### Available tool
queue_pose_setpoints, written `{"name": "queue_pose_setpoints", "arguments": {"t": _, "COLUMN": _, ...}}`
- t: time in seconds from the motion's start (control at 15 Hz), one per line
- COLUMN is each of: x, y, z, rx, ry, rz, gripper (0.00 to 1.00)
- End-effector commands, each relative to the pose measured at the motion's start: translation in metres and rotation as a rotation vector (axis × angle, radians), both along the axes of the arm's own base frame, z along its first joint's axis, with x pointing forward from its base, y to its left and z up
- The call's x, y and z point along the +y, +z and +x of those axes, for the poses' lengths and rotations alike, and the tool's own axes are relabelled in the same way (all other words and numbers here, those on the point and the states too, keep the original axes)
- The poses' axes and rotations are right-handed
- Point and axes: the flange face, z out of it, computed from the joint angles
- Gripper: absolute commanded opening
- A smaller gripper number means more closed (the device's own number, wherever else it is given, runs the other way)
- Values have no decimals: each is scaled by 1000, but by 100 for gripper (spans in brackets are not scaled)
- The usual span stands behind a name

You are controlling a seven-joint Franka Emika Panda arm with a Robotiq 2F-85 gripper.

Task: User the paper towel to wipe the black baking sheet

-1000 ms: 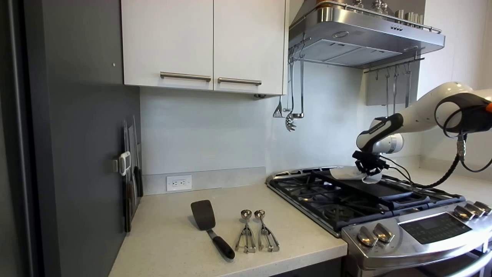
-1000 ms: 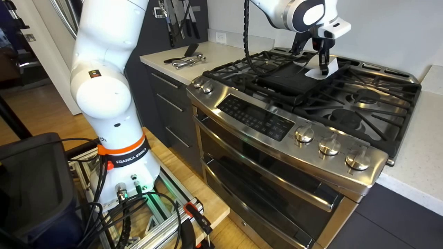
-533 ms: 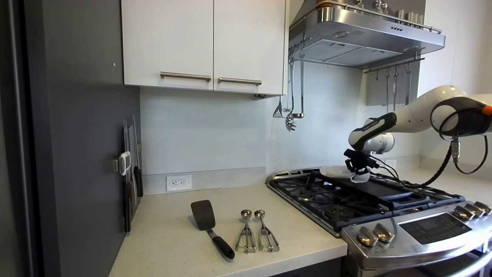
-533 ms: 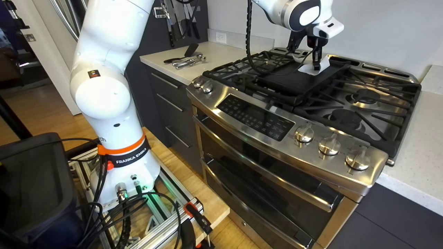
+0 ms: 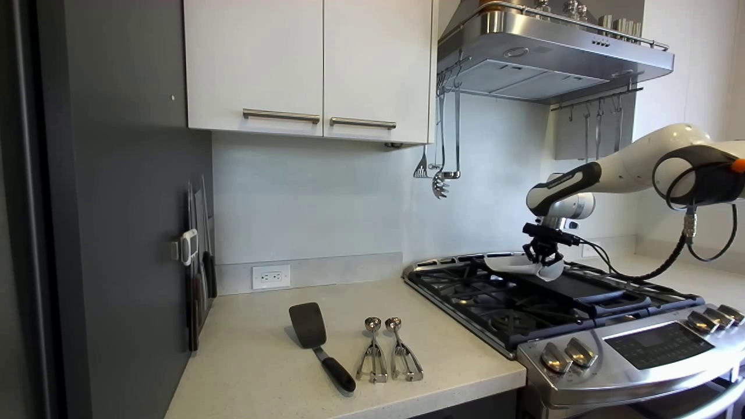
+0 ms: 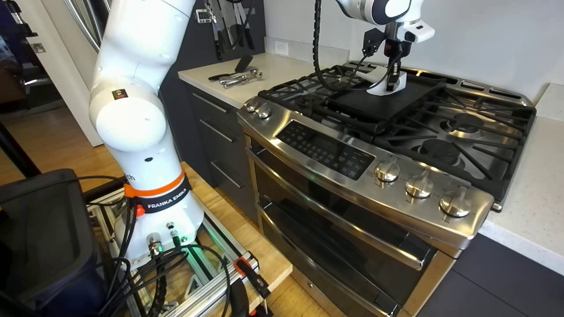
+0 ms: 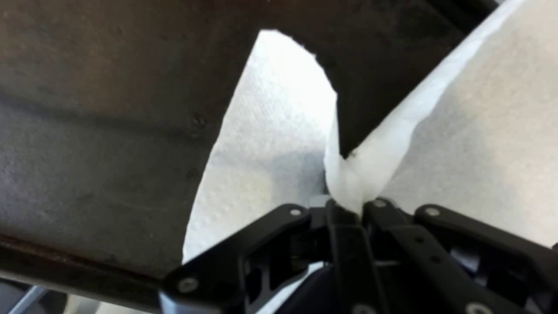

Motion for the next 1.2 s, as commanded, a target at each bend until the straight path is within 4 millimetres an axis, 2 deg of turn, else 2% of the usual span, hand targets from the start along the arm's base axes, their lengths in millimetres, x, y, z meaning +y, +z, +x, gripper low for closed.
{"name": "queue_pose_setpoints", "arguments": {"t": 0.0, "x": -4, "y": 0, "z": -1, "rx": 28, "ry": 23, "rz": -30, "gripper": 0}}
{"name": "queue_pose_setpoints", "arguments": {"t": 0.2, "x": -7, "y": 5, "z": -1, "rx": 25, "ry": 29, "rz": -40, "gripper": 3}}
{"name": "queue_pose_setpoints", "arguments": {"t": 0.27, "x": -8, "y": 7, "z": -1, "rx": 21, "ry": 31, "rz": -42, "gripper": 28}}
{"name": "queue_pose_setpoints", "arguments": {"t": 0.4, "x": -9, "y": 15, "z": -1, "rx": 6, "ry": 34, "rz": -43, "gripper": 31}}
{"name": "queue_pose_setpoints", "arguments": {"t": 1.0, "x": -11, "y": 66, "z": -14, "rx": -2, "ry": 49, "rz": 2, "gripper": 98}}
{"name": "queue_pose_setpoints", "arguments": {"t": 1.13, "x": -10, "y": 77, "z": -19, "rx": 8, "ry": 68, "rz": 11, "gripper": 100}}
